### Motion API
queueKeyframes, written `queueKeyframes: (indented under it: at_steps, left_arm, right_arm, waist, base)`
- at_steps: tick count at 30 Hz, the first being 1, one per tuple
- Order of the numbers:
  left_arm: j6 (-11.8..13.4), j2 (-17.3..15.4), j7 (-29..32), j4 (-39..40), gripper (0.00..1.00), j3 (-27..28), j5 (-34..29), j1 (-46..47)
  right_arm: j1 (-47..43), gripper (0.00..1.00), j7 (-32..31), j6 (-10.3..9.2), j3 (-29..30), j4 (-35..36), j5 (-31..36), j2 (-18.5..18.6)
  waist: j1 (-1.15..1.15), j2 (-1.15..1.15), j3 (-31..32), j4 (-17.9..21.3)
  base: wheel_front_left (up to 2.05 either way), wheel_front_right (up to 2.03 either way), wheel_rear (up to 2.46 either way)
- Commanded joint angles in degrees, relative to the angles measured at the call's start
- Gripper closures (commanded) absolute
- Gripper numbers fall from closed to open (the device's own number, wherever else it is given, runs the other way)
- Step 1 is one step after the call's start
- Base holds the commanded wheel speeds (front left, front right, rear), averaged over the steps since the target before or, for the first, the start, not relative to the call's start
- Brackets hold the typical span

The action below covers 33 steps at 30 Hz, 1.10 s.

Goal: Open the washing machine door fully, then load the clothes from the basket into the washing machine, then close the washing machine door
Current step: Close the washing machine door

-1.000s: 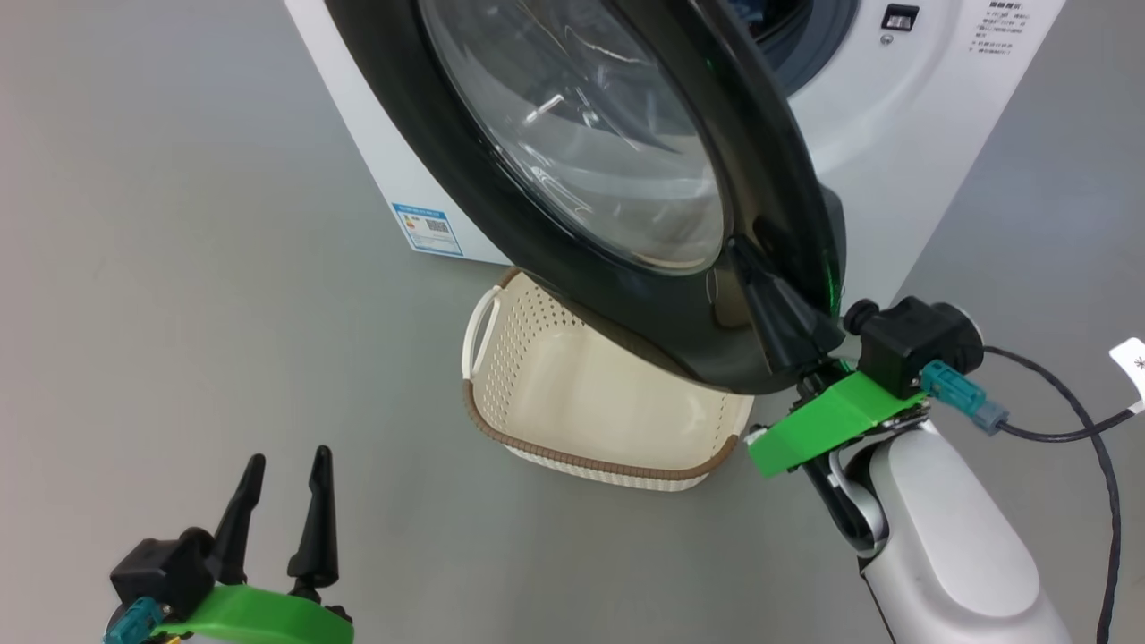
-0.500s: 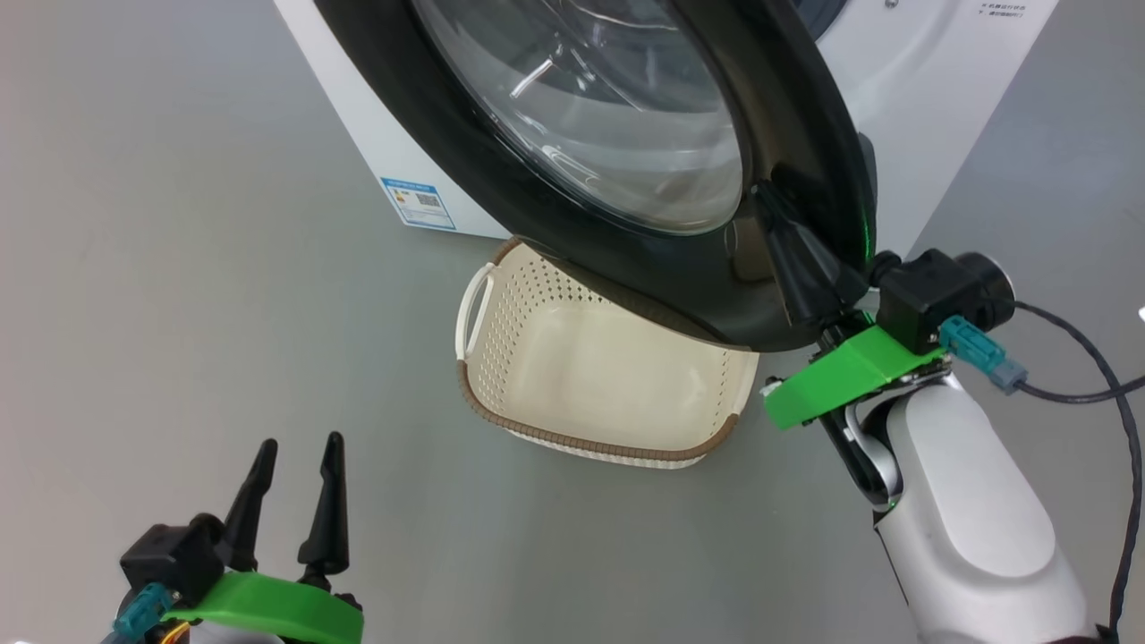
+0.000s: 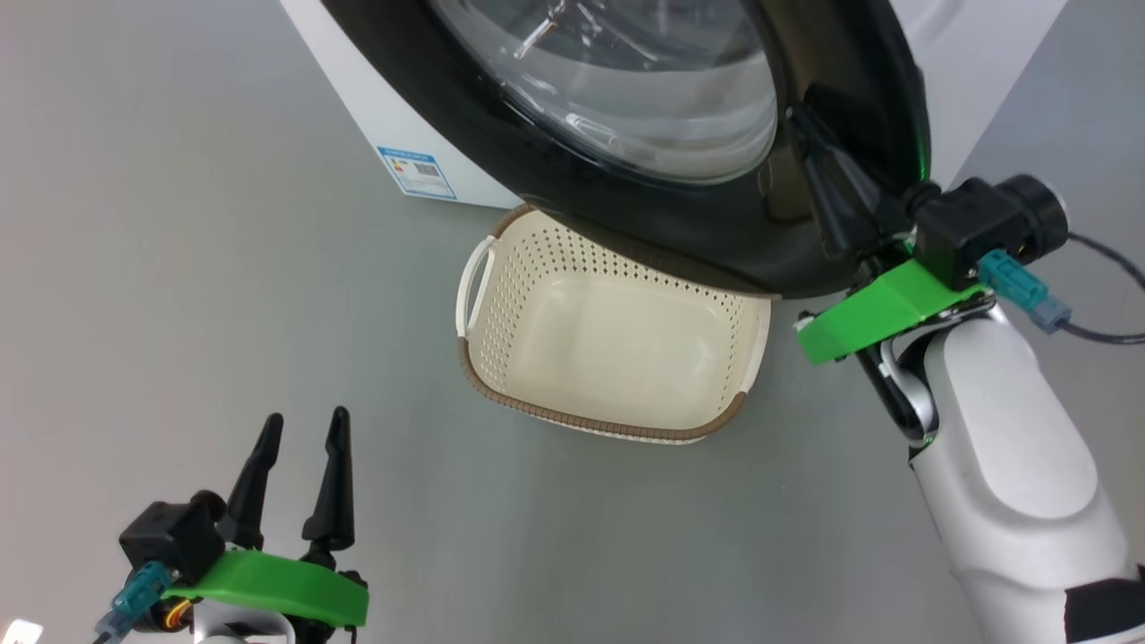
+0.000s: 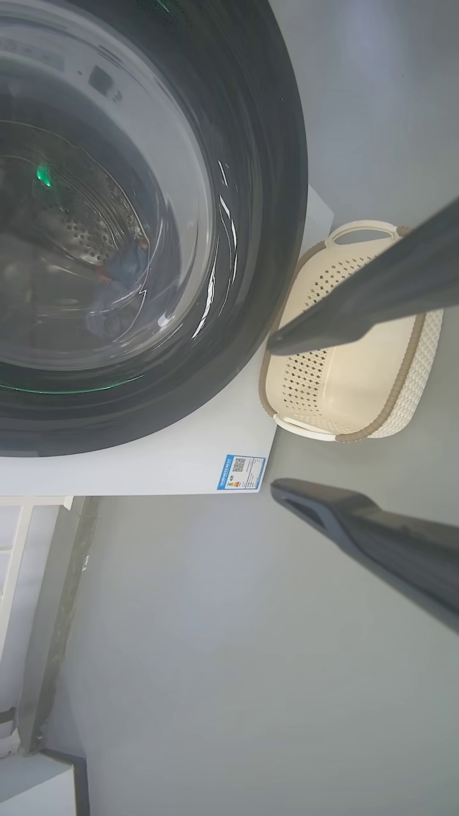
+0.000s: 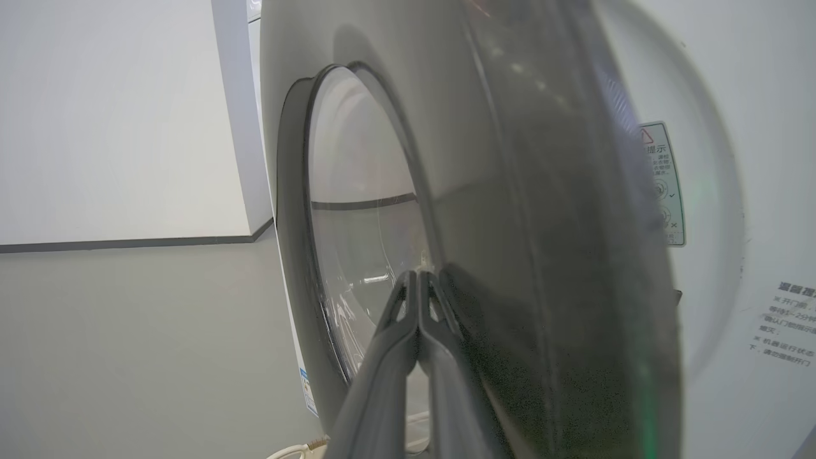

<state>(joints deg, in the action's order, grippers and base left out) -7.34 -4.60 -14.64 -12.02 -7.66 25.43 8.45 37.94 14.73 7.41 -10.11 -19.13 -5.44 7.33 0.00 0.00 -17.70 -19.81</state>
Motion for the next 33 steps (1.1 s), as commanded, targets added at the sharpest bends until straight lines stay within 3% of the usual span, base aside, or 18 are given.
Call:
queueKeyframes:
  at_steps: [1, 33]
  left_arm:
    - [-0.1, -1.5, -0.4, 1.6, 0.0, 1.8, 0.4, 1.6]
    - [-0.1, -2.2, -0.4, 1.7, 0.0, -1.2, 2.7, 3.9]
  right_arm:
    - [2.0, 1.0, 0.3, 0.08, -0.3, 1.3, 0.6, -0.4]
    - [15.3, 1.0, 0.3, 0.08, 3.7, -2.3, 4.7, 5.7]
  waist:
    - [0.0, 0.0, -0.9, -0.1]
    - [0.0, 0.0, -8.3, -1.9]
  base:
    - [0.0, 0.0, 0.0]
    - [0.0, 0.0, 0.0]
